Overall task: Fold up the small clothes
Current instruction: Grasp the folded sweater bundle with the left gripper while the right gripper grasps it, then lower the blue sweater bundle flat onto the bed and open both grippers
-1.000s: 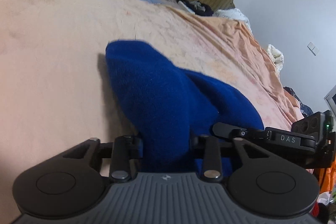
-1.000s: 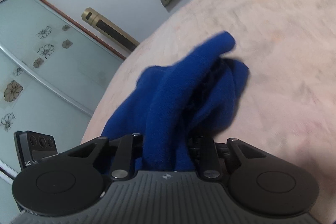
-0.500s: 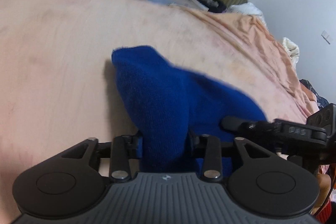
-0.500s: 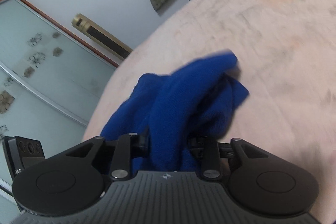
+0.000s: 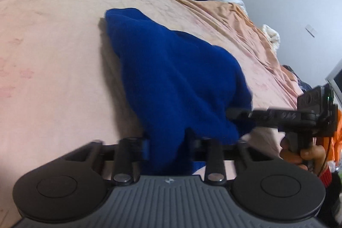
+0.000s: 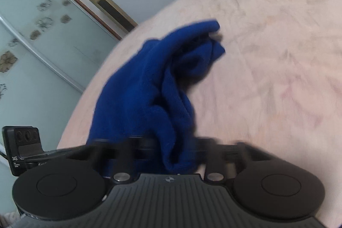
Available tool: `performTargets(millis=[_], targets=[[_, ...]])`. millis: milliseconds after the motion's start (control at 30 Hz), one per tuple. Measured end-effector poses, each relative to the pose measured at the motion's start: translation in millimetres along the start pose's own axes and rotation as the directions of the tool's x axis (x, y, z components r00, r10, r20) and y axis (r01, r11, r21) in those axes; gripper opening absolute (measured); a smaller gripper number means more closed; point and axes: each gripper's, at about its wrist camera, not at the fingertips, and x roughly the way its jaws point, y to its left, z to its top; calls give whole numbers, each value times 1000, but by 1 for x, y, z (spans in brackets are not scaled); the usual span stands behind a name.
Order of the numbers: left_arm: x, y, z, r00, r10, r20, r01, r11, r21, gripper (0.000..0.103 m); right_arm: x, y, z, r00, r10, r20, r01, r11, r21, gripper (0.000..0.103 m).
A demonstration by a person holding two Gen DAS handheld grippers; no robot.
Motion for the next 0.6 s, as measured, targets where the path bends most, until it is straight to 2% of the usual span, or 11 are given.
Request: performTargets(millis=[100, 167, 200, 267, 333, 367, 433, 467, 533, 600], targets=[[-17, 6, 7, 999, -34, 6, 35, 996, -80, 16, -10, 13, -5, 999, 25, 19, -26, 1000, 17, 15], [-32, 3, 6, 1000, -26, 8, 26, 997, -70, 16, -25, 23, -14, 995, 87, 43, -88, 996, 23, 15], [-37, 1, 3, 1000, -15, 4, 15, 998, -55, 16, -32, 25, -19, 995, 86, 49, -86, 996, 12, 15], [-42, -2, -6, 999, 45, -7, -45, 999, -10, 16, -34, 31, -27, 999, -9, 34, 10, 999, -31, 19], [-37, -6, -13, 991, 132, -16, -132, 991, 29, 16, -29, 35, -35, 988, -152, 16, 153, 985, -81, 28], [-36, -9, -17, 988, 154, -12, -153, 987, 42, 15, -29, 38, -39, 981, -194, 29, 195, 977, -90, 31], [-42, -16, -22, 984, 179, 23, -180, 982, 62, 16, -38, 52, -46, 968, -231, 96, 241, 965, -107, 31], [-44, -20, -24, 981, 193, 39, -195, 978, 79, 16, -45, 62, -52, 953, -262, 152, 282, 950, -133, 34], [-42, -28, -26, 972, 227, 54, -232, 967, 104, 16, -48, 88, -65, 909, -331, 255, 387, 896, -217, 42], [-35, -33, -29, 961, 270, 57, -275, 954, 120, 16, -39, 102, -75, 877, -374, 301, 458, 840, -291, 51]])
